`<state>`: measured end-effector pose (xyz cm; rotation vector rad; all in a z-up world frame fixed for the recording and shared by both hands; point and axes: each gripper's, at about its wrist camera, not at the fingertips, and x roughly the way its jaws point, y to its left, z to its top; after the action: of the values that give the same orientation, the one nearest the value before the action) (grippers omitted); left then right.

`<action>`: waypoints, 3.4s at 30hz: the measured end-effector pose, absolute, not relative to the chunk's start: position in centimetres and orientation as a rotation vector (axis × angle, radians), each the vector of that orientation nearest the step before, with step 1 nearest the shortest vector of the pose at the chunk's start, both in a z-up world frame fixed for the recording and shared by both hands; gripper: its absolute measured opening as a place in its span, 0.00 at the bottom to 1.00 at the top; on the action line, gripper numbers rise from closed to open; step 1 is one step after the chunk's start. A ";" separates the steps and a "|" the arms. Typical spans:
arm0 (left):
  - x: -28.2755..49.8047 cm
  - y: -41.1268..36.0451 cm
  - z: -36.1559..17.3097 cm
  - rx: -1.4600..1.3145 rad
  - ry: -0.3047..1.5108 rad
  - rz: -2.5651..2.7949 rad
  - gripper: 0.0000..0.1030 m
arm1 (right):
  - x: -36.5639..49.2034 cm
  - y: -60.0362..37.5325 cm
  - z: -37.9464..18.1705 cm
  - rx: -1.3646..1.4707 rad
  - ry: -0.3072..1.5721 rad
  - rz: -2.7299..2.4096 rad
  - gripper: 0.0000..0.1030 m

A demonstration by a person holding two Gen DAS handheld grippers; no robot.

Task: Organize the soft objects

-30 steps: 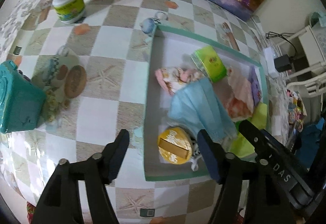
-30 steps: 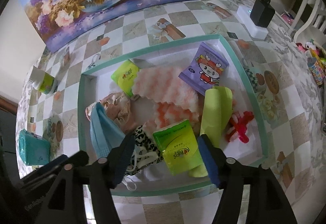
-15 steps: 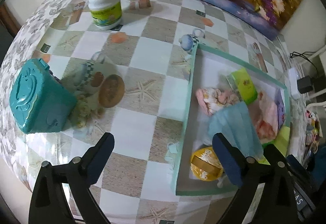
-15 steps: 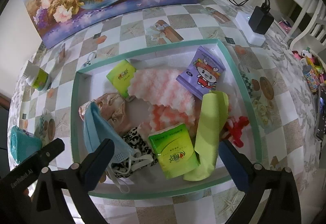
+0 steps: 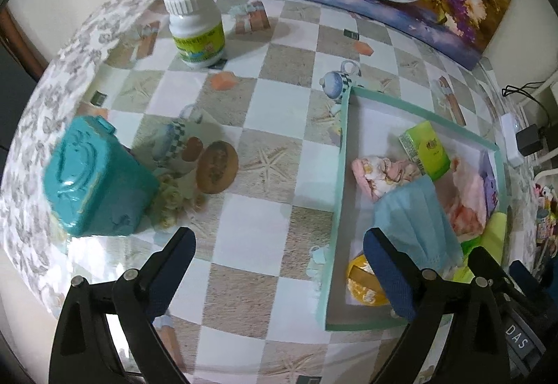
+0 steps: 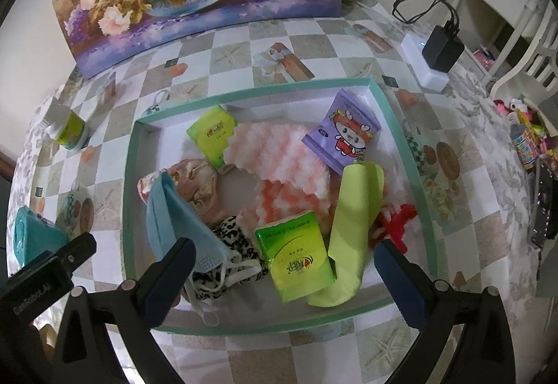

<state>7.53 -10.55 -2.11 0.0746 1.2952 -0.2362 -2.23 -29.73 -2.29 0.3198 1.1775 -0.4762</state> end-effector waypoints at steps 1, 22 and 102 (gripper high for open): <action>7.5 -10.4 -1.9 0.085 1.286 -0.226 0.94 | -2.5 -29.6 -2.1 0.318 1.173 -0.476 1.00; 2.2 -7.3 -1.2 0.260 1.271 -0.155 0.94 | -7.4 -25.9 -2.1 0.254 1.160 -0.447 1.00; 0.7 -4.9 -0.5 0.189 1.254 -0.204 0.94 | -8.4 -24.4 -1.9 0.195 1.149 -0.435 1.00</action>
<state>0.66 -4.88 -0.45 0.1886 1.2535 -0.2042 -8.44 -24.41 -1.86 0.1948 1.1490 -0.4348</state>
